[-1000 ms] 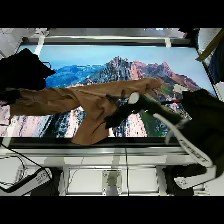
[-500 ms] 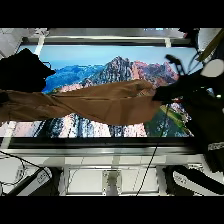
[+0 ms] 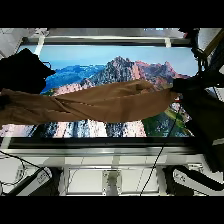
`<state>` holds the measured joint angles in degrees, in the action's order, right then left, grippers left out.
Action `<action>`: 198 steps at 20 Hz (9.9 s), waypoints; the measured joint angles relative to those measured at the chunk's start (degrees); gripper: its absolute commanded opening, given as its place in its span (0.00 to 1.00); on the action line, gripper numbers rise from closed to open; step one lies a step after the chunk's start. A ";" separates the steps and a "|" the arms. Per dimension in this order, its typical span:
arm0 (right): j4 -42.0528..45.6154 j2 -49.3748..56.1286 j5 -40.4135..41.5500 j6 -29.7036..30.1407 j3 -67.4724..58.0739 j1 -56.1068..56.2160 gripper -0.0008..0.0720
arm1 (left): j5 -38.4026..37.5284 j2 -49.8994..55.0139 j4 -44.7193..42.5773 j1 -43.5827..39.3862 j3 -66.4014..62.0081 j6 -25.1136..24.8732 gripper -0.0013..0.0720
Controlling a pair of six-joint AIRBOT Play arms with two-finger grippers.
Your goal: Fold the clothes and pants, and hang the long-sleeved shirts on hangers.
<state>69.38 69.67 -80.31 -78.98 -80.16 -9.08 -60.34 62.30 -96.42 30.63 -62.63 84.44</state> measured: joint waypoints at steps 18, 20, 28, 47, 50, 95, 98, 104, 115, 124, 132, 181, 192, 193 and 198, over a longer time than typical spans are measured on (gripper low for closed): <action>0.76 15.72 11.85 -11.26 -4.63 -1.57 0.77 | -0.31 0.76 -3.54 7.80 10.14 0.22 0.04; 4.59 16.04 7.15 -9.14 -3.08 -2.49 0.77 | -0.33 0.76 -3.37 7.85 10.16 0.22 0.04; -3.08 20.70 17.99 -0.66 7.65 -2.36 0.77 | -0.37 0.76 -2.21 7.85 10.16 0.22 0.04; -19.69 32.81 15.96 15.02 -3.41 -2.01 0.03 | -0.39 0.83 -0.24 7.80 10.16 0.24 0.04; -18.97 29.16 4.13 14.86 -7.85 -1.99 0.03 | -1.57 0.57 -2.71 7.80 10.08 0.22 0.04; -10.71 43.08 16.68 -3.41 -16.06 -1.68 0.70 | 3.15 5.33 -3.32 7.85 10.01 -4.98 0.04; -11.52 43.91 16.63 -2.58 -16.06 -1.44 0.03 | 3.13 6.14 -3.26 7.85 10.01 -4.96 0.04; -13.86 42.03 12.81 0.04 -18.62 -1.29 0.03 | 3.06 6.54 -3.13 7.85 9.99 -4.96 0.04; -11.93 17.57 -12.70 -2.95 -35.28 -1.27 0.03 | 3.74 3.17 -8.57 7.87 10.01 -6.19 0.04; -1.22 6.82 -20.96 -10.10 -31.52 -1.29 0.03 | 10.86 4.11 -9.49 7.87 10.01 -11.69 0.04; -3.76 29.90 -3.04 -12.39 -22.53 -1.29 0.08 | 8.02 9.33 -8.33 7.91 9.99 -11.56 0.04; -1.49 34.10 -20.13 -3.41 -34.32 -0.63 0.69 | 21.53 -22.62 11.63 29.09 32.70 -22.27 0.04; -0.68 41.13 -7.15 -0.96 -23.93 -0.15 0.69 | 23.61 -15.37 10.03 32.87 34.07 -23.34 0.04; -0.76 42.12 -5.95 -0.94 -23.69 -0.02 0.69 | 23.19 -15.28 10.03 32.92 33.40 -23.34 0.04; -1.38 45.79 -3.13 -0.87 -23.15 0.83 0.62 | 22.16 -15.10 9.92 32.96 30.58 -23.37 0.04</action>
<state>68.01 115.46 -83.44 -79.85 -103.31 -8.25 -38.17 47.20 -86.50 63.59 -32.05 61.08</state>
